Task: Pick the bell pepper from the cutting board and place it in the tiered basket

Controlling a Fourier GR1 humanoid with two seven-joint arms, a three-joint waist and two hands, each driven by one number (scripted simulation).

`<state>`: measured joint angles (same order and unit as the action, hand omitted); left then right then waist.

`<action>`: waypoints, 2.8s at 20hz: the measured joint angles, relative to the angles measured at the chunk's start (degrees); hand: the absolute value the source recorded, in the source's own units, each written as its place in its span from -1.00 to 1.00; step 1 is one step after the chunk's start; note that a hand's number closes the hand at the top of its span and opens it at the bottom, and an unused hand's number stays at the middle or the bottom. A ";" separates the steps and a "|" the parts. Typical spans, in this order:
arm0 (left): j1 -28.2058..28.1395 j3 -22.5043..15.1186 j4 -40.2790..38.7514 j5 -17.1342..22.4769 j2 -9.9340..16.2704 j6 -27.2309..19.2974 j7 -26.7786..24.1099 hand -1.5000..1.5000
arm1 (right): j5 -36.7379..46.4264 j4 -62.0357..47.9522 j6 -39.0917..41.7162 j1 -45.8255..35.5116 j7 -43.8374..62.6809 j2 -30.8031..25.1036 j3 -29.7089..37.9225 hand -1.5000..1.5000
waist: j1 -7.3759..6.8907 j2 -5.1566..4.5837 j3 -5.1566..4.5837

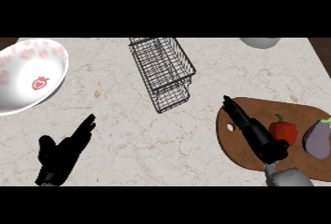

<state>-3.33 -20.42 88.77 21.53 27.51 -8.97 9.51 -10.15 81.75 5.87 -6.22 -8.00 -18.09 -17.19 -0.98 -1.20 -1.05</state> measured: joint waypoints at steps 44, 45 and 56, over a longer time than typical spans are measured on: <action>10.16 2.55 -11.99 -6.41 -9.45 3.16 -17.76 0.00 | 25.03 5.03 6.45 -32.17 77.30 -19.74 -6.19 -1.00 | 1.59 1.73 0.83; 10.71 2.82 -12.22 -6.20 -9.43 3.51 -17.49 0.00 | 26.04 4.85 6.15 -32.21 77.69 -19.54 -6.56 -1.00 | 1.53 1.66 0.84; 10.00 3.75 -11.85 -6.53 -9.53 4.29 -18.13 0.00 | 28.38 2.30 5.44 -25.91 78.96 -19.57 -7.70 -1.00 | 1.45 1.53 0.93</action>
<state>6.67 -16.67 76.91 14.99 17.98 -4.67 -8.62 18.22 84.05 11.31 -32.13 70.97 -37.65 -24.89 0.47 0.33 -0.12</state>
